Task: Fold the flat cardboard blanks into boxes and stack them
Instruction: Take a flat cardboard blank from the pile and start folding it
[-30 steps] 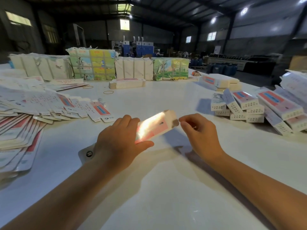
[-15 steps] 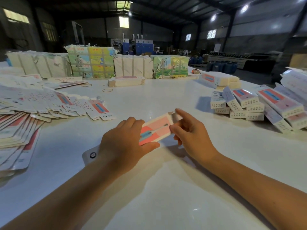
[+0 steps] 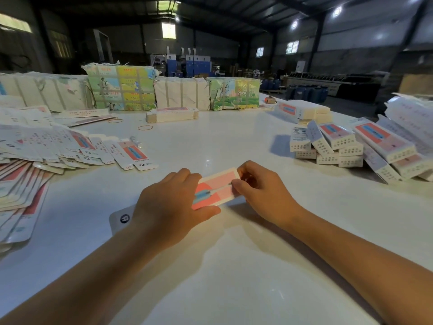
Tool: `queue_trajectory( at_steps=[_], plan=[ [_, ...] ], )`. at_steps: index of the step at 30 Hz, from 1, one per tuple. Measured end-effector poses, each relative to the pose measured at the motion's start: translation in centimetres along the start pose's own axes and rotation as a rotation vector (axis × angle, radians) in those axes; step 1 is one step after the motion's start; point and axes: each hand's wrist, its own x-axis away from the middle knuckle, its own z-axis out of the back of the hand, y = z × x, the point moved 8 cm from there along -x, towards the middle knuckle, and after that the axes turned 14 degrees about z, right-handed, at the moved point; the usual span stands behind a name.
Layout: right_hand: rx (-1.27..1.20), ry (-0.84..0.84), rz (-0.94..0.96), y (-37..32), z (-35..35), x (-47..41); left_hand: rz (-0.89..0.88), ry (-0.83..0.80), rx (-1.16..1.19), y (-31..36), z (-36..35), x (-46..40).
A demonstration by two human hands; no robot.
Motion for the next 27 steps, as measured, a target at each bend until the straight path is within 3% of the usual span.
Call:
queue_trajectory(
  at_steps=[2,4,6,8,10,12,16,18,20,23,27],
  plan=[
    [0.158,0.127,0.044,-0.4,1.6,-0.4,0.075,0.014,-0.009,-0.6,0.1,-0.3],
    [0.140,0.287,-0.014,0.1,3.1,-0.5,0.146,0.007,0.019,-1.0,0.2,-0.7],
    [-0.289,0.342,-0.273,2.4,2.4,0.0,0.185,-0.020,0.040,-1.1,0.2,-0.8],
    [-0.934,0.226,-0.528,2.9,-1.2,0.6,0.169,0.004,0.037,-0.4,0.5,-0.5],
    [-1.134,0.127,-0.535,2.1,-2.7,0.6,0.133,0.042,0.038,0.4,0.8,-0.1],
    [-0.980,0.132,-0.404,1.9,-2.3,0.2,0.140,0.024,0.058,0.5,0.6,0.0],
    [-0.090,0.049,0.022,-0.5,-0.5,0.1,0.132,0.048,0.071,0.8,0.8,0.1],
    [0.159,0.018,0.140,-1.5,-0.3,0.2,0.109,0.058,0.093,1.2,1.3,0.4],
    [0.082,0.021,0.116,-1.5,-0.2,0.3,0.075,0.083,0.106,1.4,1.6,0.6],
    [-0.382,0.120,-0.091,-0.3,-0.3,0.1,0.062,0.100,0.097,1.3,1.9,0.6],
    [-0.613,0.157,-0.165,0.2,-0.2,-0.1,0.019,0.112,0.107,1.6,2.2,0.7]
  ],
)
